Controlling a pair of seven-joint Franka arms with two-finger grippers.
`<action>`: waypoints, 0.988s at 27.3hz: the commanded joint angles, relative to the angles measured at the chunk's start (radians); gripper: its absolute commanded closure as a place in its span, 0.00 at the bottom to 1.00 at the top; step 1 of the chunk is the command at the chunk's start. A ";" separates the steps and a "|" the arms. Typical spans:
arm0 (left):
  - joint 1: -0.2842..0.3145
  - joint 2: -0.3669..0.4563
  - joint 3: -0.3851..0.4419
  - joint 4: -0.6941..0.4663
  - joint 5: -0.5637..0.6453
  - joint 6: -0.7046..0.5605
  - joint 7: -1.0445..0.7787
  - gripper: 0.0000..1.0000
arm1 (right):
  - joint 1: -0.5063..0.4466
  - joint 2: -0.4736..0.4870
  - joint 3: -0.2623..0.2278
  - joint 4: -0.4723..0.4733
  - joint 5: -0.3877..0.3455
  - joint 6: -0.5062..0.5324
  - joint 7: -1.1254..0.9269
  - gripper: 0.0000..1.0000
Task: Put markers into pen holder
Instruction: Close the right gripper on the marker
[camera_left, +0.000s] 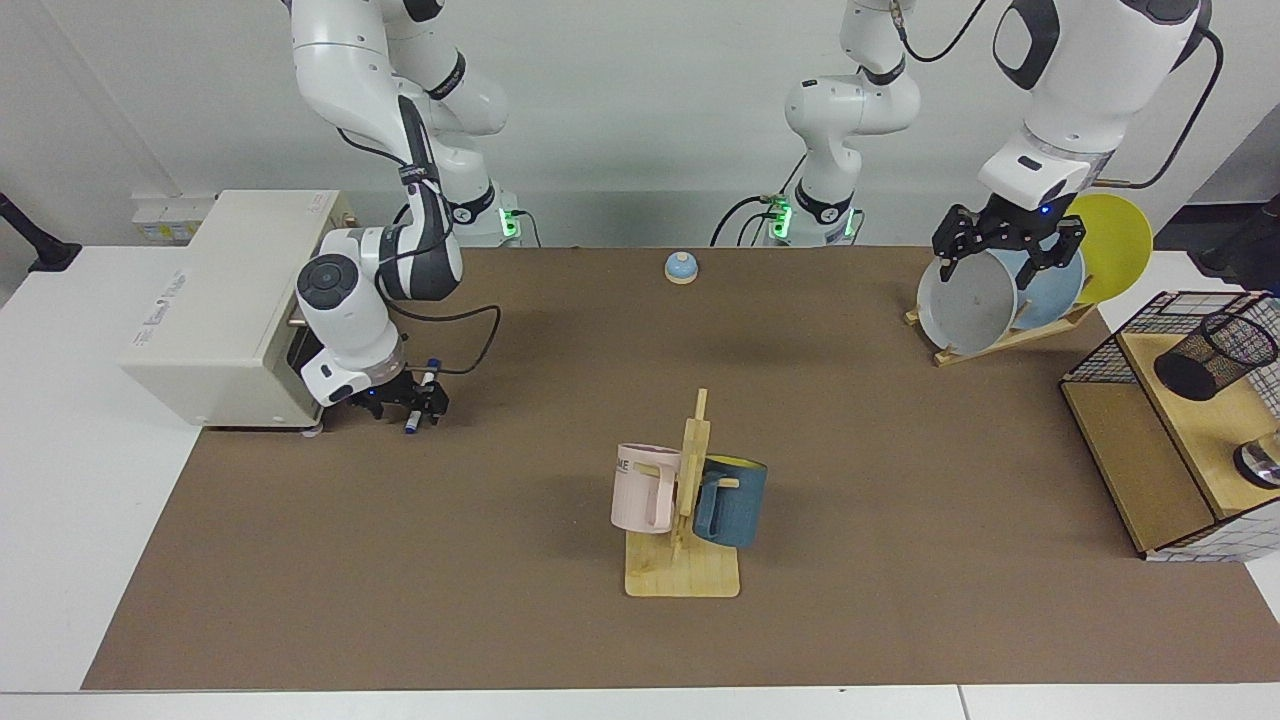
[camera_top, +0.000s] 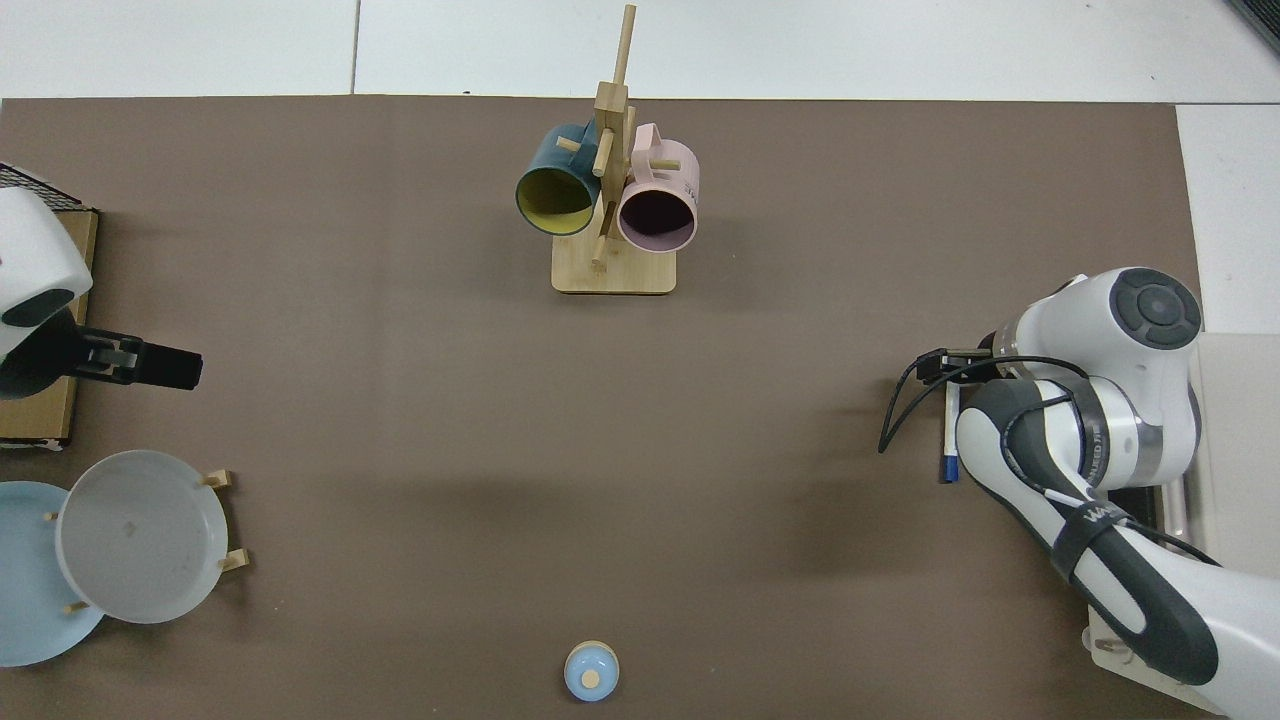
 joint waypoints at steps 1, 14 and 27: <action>-0.020 -0.016 0.016 -0.023 0.000 -0.001 0.004 0.00 | -0.020 0.006 0.015 -0.014 -0.022 0.030 0.027 0.17; -0.016 -0.016 0.014 -0.023 -0.003 0.003 0.004 0.00 | -0.014 0.012 0.015 -0.017 -0.019 0.036 0.044 1.00; -0.027 -0.007 0.008 -0.010 0.003 0.020 0.170 0.00 | 0.056 -0.026 0.016 0.065 -0.004 -0.051 0.165 1.00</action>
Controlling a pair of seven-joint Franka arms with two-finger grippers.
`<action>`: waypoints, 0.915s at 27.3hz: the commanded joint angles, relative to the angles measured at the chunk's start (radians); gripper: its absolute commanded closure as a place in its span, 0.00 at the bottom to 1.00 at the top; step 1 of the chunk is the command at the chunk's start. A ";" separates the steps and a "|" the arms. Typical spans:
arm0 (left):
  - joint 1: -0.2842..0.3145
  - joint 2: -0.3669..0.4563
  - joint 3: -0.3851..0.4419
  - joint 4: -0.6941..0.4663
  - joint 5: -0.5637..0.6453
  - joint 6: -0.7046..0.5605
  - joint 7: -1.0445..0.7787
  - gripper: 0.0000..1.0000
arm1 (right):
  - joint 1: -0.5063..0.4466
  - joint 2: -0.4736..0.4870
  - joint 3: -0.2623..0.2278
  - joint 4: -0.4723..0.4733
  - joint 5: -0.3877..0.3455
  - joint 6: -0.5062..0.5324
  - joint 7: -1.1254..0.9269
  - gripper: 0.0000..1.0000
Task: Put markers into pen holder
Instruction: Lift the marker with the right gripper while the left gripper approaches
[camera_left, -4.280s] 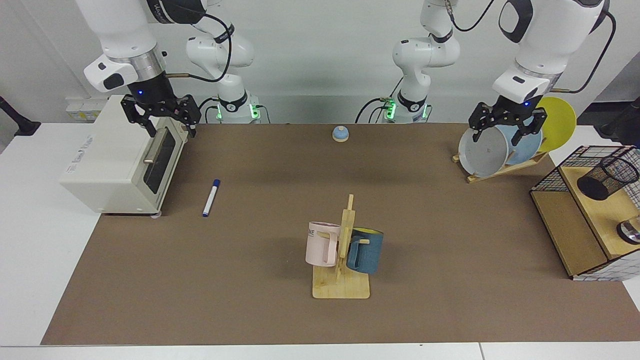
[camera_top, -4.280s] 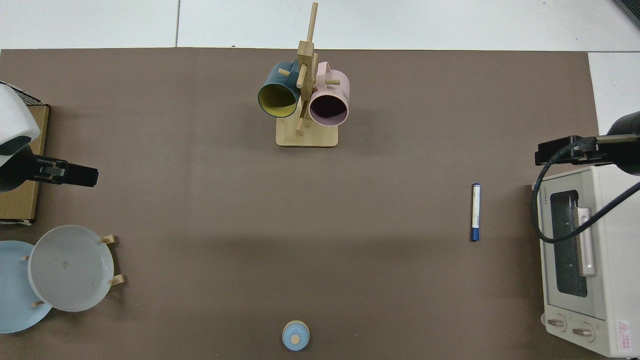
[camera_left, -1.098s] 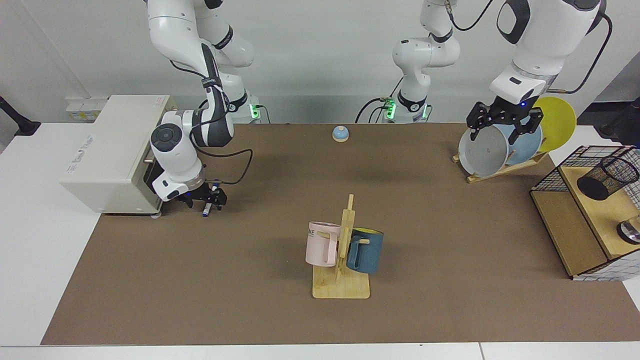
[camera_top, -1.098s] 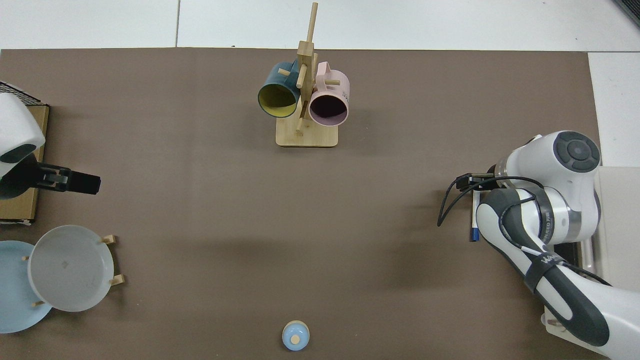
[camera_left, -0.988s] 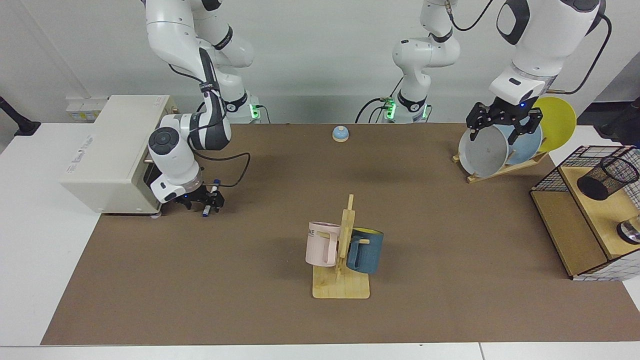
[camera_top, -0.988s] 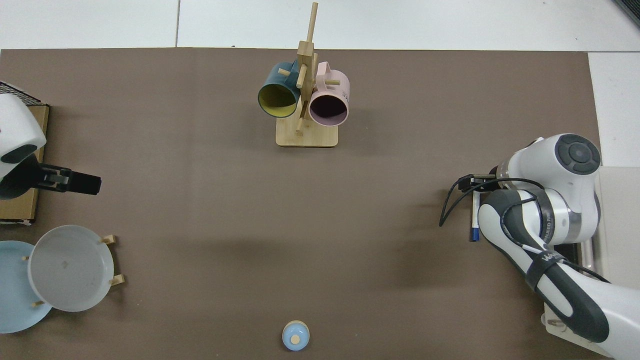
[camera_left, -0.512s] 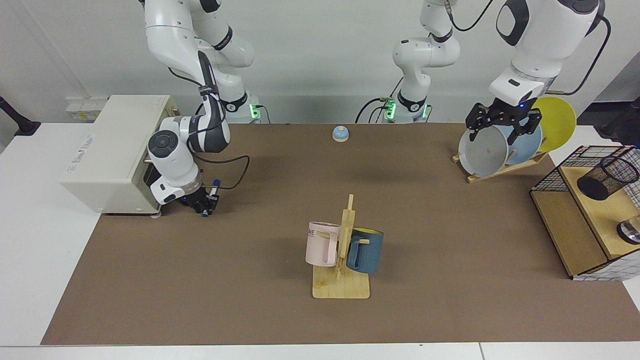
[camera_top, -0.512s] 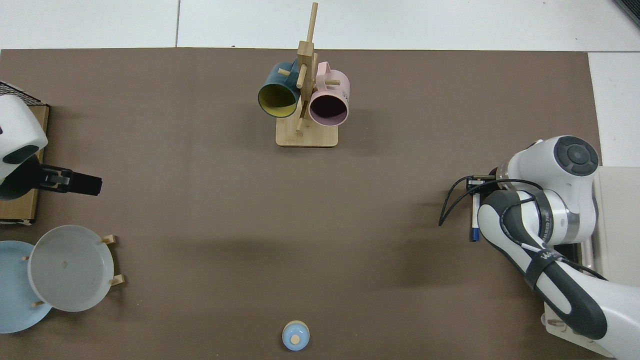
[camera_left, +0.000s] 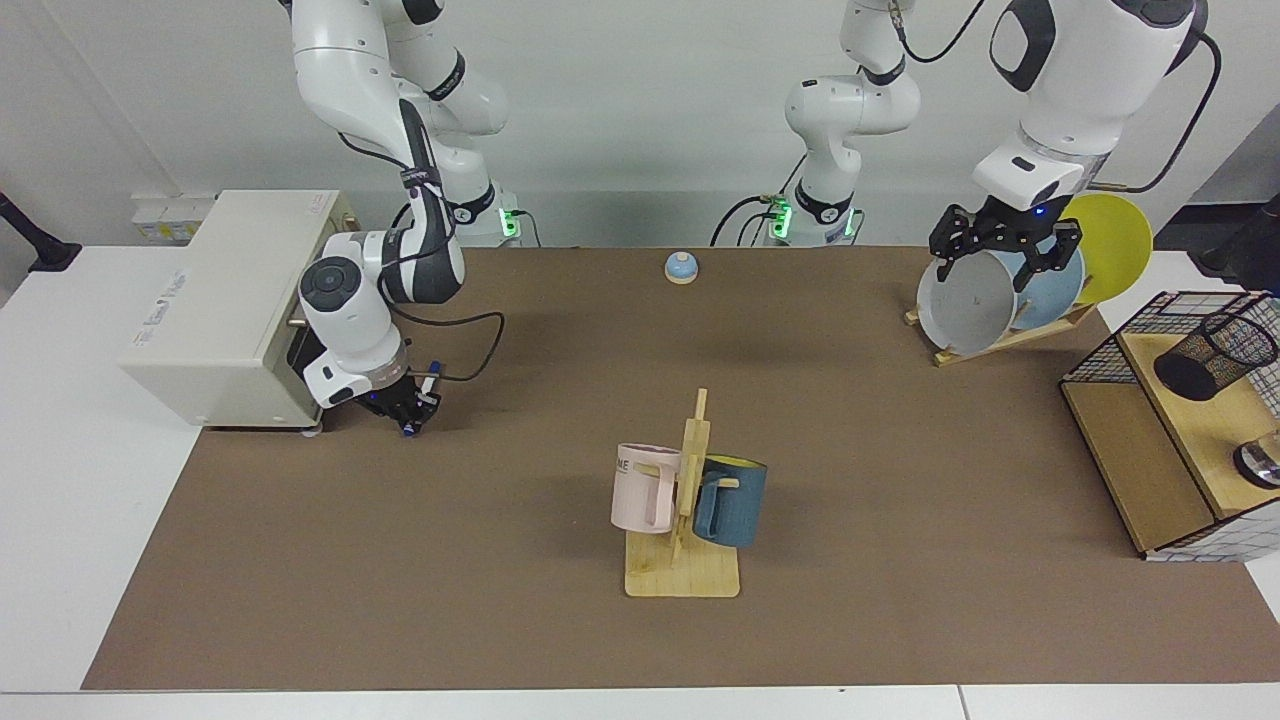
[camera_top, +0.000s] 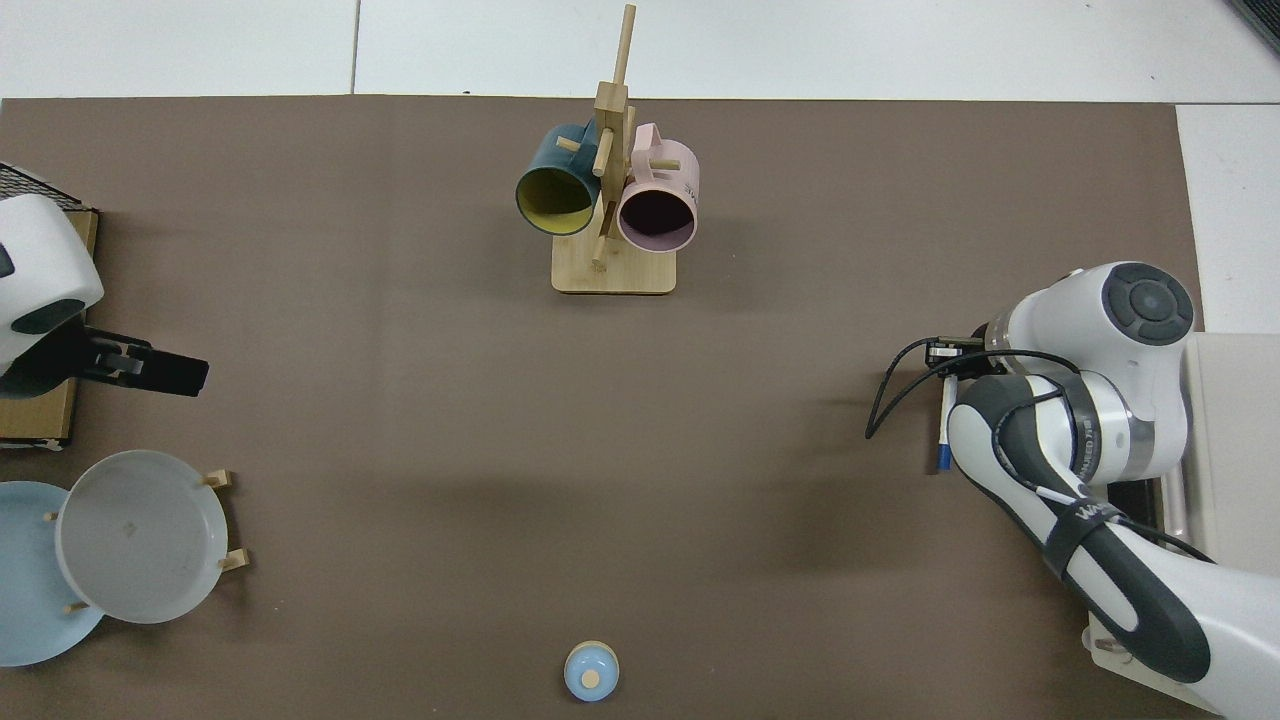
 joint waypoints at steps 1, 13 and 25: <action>-0.023 -0.007 0.013 -0.006 0.004 0.015 0.130 0.00 | 0.058 -0.042 0.004 0.053 -0.002 -0.080 0.103 1.00; -0.025 -0.010 -0.004 -0.011 0.002 0.015 0.552 0.00 | 0.198 -0.130 0.004 0.176 0.107 -0.278 0.362 1.00; -0.026 -0.014 -0.030 -0.019 -0.001 0.015 0.947 0.00 | 0.307 -0.144 0.007 0.289 0.210 -0.398 0.794 1.00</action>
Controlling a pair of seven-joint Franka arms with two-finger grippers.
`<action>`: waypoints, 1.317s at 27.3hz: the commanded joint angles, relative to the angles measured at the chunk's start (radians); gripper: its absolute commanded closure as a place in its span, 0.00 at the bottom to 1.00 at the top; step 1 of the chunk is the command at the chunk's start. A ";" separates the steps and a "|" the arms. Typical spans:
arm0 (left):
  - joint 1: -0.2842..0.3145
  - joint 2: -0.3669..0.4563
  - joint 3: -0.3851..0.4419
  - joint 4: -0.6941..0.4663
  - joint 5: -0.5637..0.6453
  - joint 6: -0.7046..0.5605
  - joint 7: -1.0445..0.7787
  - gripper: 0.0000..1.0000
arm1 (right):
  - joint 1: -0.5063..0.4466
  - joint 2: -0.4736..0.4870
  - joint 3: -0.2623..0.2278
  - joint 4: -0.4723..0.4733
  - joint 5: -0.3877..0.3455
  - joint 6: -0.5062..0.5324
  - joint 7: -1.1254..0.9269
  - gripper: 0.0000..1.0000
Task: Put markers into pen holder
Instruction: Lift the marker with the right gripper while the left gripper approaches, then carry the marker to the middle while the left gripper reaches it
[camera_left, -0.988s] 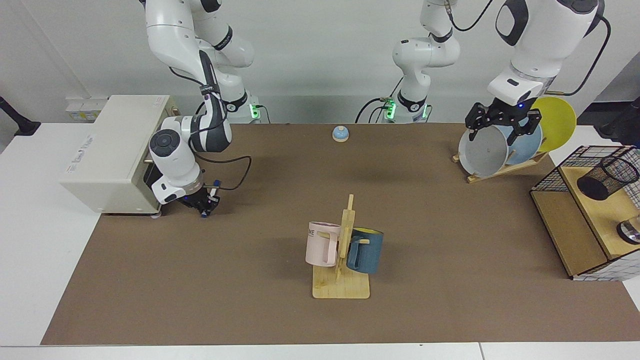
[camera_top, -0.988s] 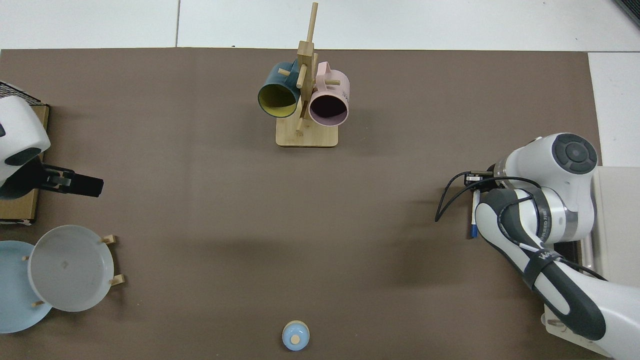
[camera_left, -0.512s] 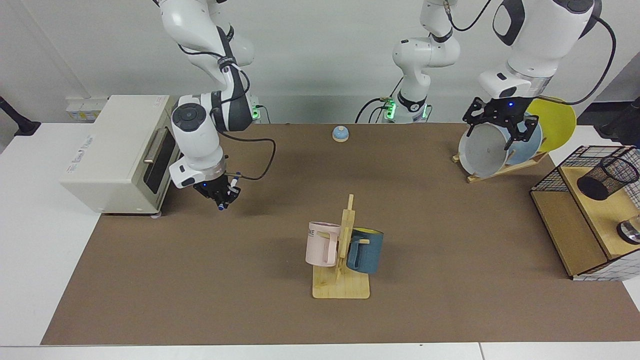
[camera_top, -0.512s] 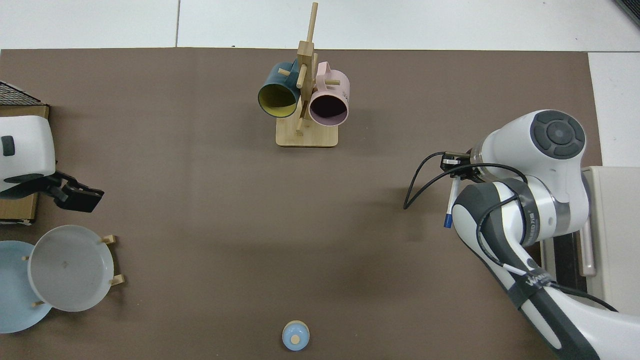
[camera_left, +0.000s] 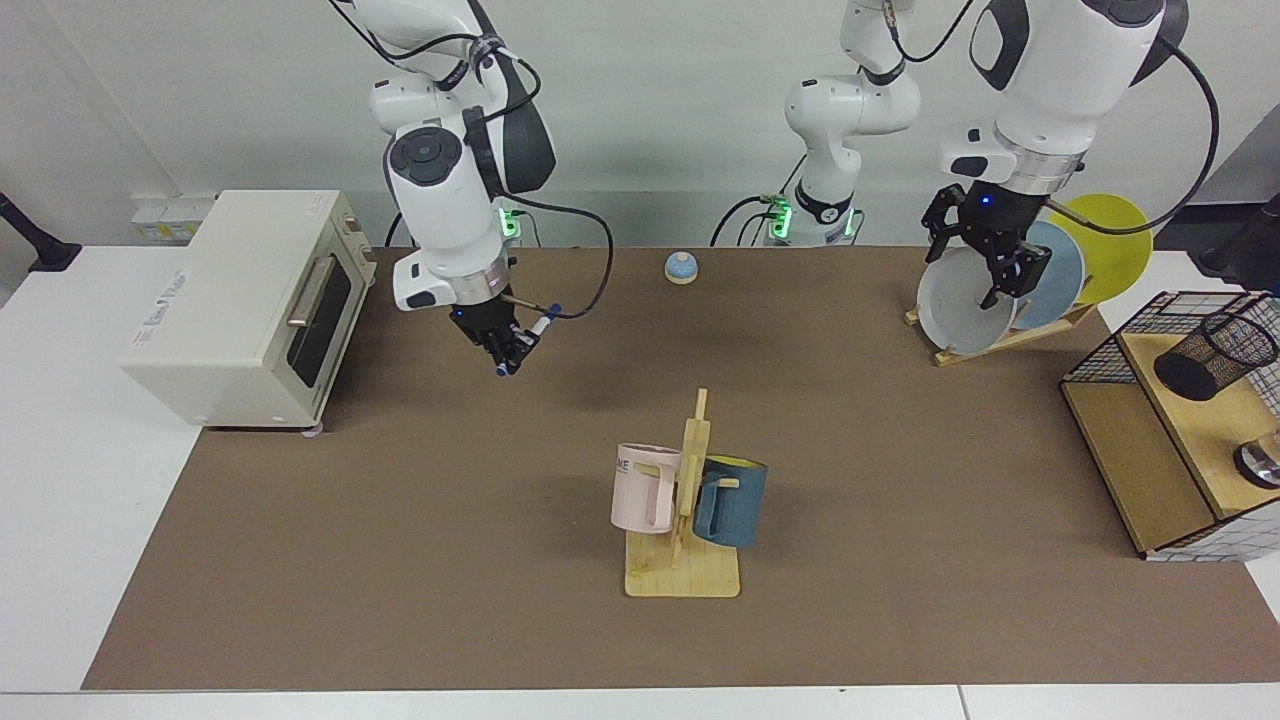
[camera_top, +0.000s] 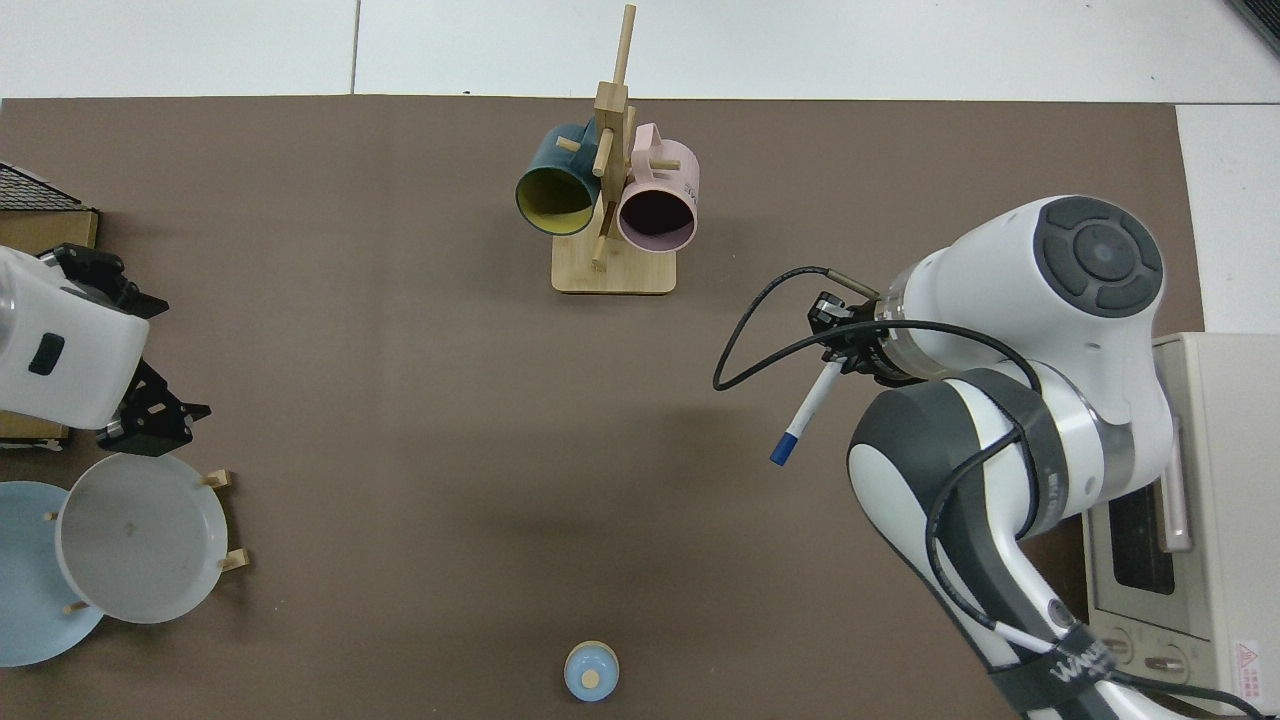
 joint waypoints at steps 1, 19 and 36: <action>-0.016 -0.014 0.003 -0.019 -0.002 0.015 0.123 0.00 | 0.041 -0.006 0.001 0.039 0.061 -0.045 0.205 1.00; -0.065 -0.082 -0.006 -0.222 -0.358 0.177 0.282 0.00 | 0.191 0.001 0.005 0.095 0.130 0.013 0.832 1.00; -0.284 -0.169 -0.044 -0.365 -0.455 0.385 -0.059 0.00 | 0.288 0.006 0.005 0.102 0.123 0.139 1.110 1.00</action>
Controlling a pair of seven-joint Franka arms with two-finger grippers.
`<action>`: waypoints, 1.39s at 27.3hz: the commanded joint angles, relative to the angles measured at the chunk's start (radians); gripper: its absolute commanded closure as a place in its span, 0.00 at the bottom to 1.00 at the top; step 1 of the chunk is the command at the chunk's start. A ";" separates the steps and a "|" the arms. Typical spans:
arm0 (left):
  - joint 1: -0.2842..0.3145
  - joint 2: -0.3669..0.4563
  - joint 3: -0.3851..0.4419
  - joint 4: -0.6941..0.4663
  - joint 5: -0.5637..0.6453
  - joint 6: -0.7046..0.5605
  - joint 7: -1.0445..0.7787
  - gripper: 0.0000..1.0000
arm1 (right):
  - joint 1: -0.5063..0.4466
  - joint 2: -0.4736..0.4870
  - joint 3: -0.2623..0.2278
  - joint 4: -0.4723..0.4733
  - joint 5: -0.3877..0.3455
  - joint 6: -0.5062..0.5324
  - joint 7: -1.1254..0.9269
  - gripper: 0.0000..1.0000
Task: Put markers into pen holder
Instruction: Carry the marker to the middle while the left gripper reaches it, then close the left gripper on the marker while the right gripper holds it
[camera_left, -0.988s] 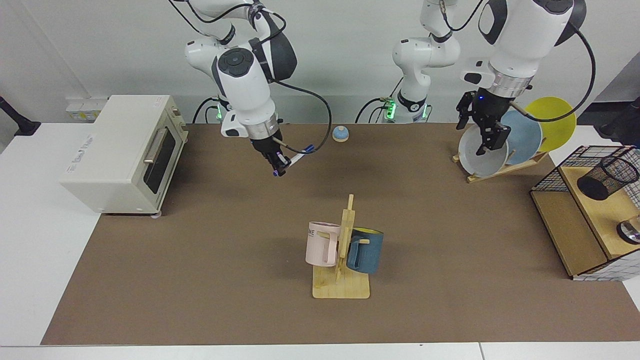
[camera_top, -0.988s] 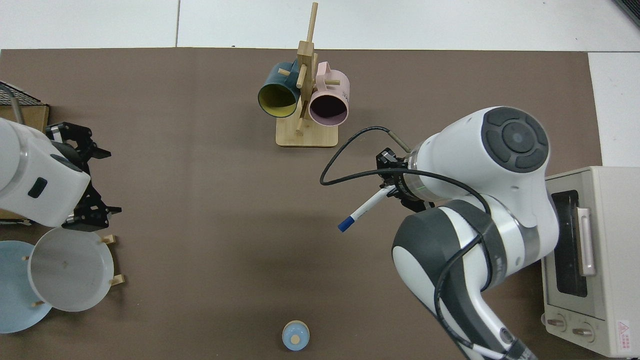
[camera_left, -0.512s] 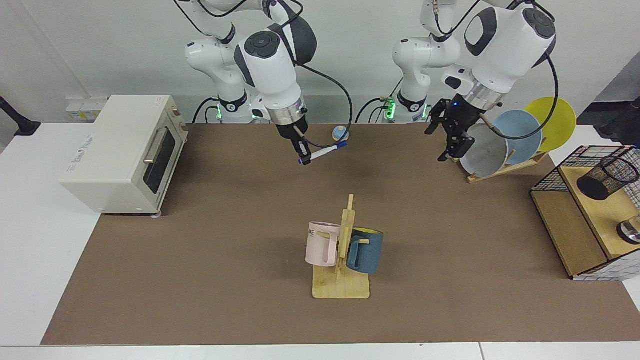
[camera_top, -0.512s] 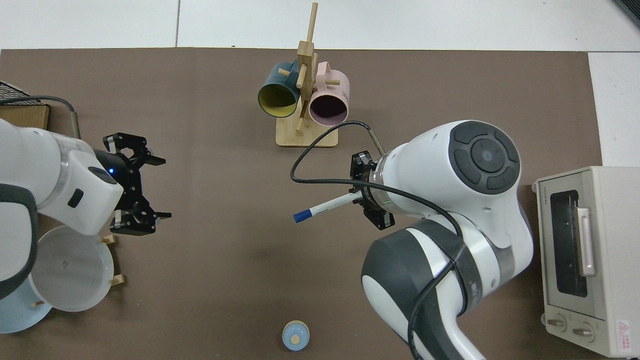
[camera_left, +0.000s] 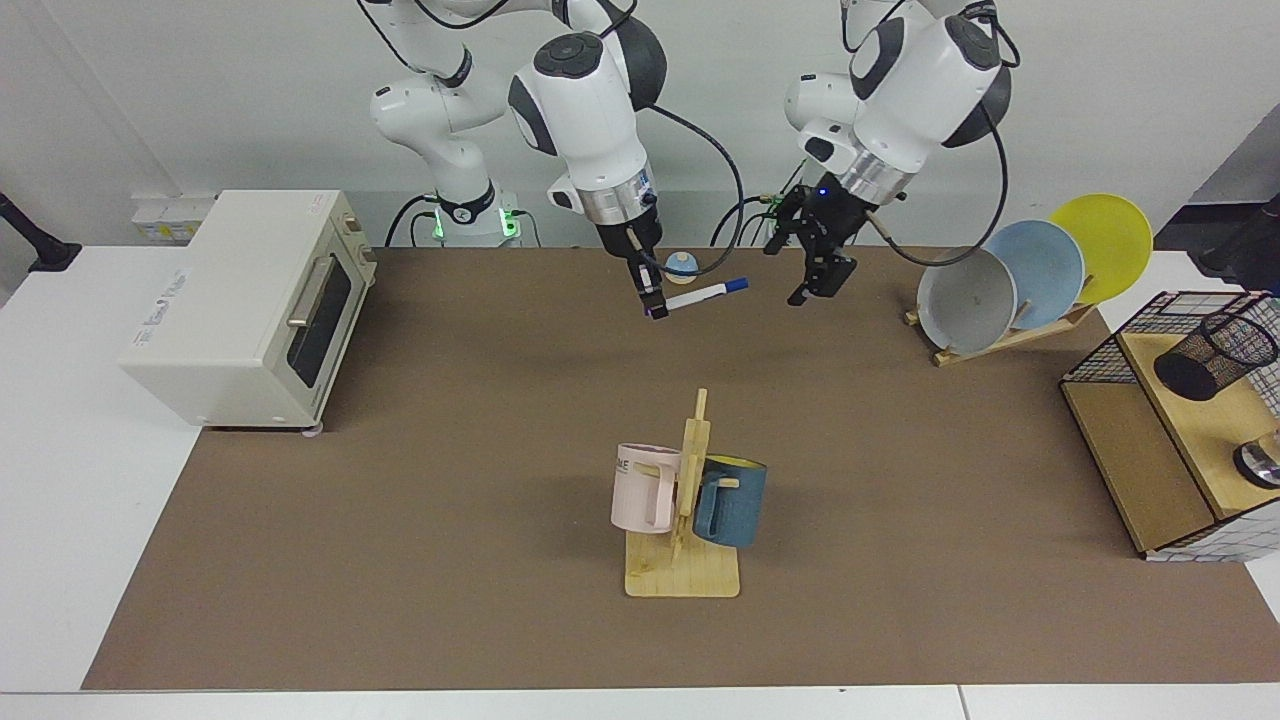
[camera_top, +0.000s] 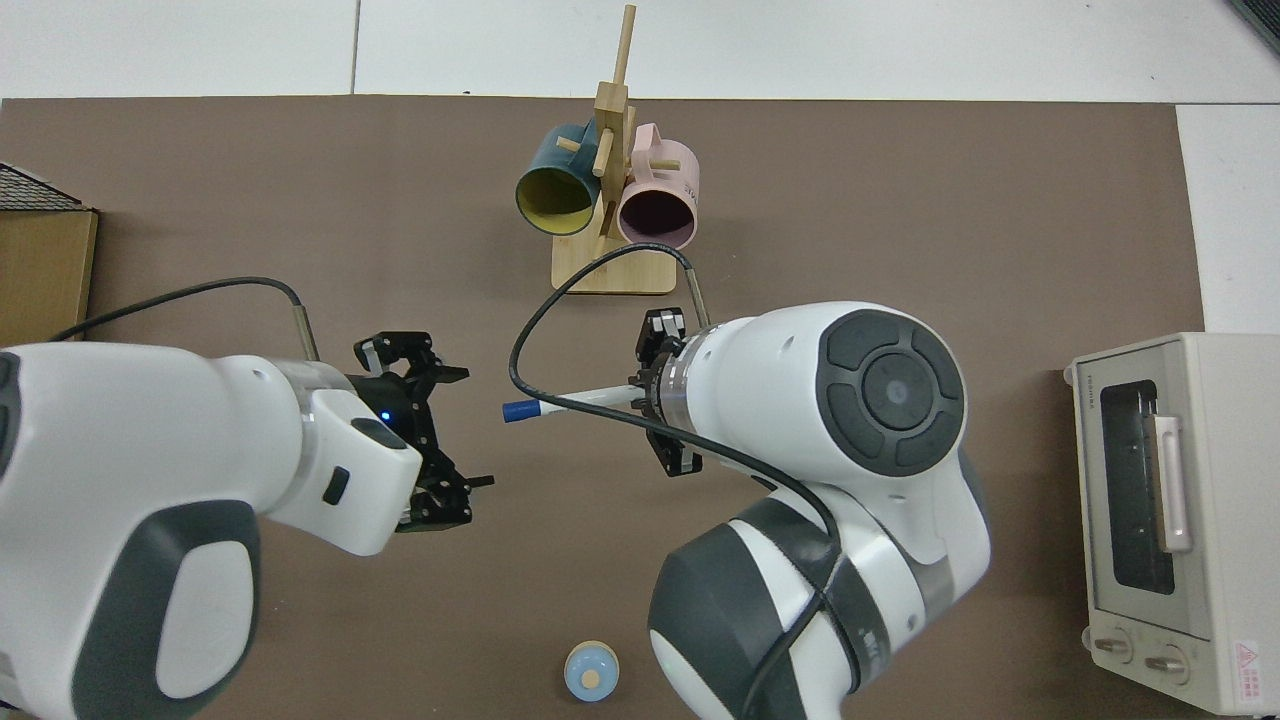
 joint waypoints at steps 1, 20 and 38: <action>-0.053 -0.040 -0.013 -0.050 -0.016 0.074 -0.115 0.00 | 0.015 0.011 -0.004 0.015 0.014 0.015 0.046 1.00; -0.056 -0.025 -0.045 -0.054 0.001 0.112 -0.159 0.11 | 0.026 0.005 -0.002 0.014 0.024 -0.014 0.002 1.00; -0.056 -0.008 -0.054 -0.056 0.047 0.099 -0.150 0.49 | 0.028 0.000 0.005 0.014 0.057 -0.043 -0.063 1.00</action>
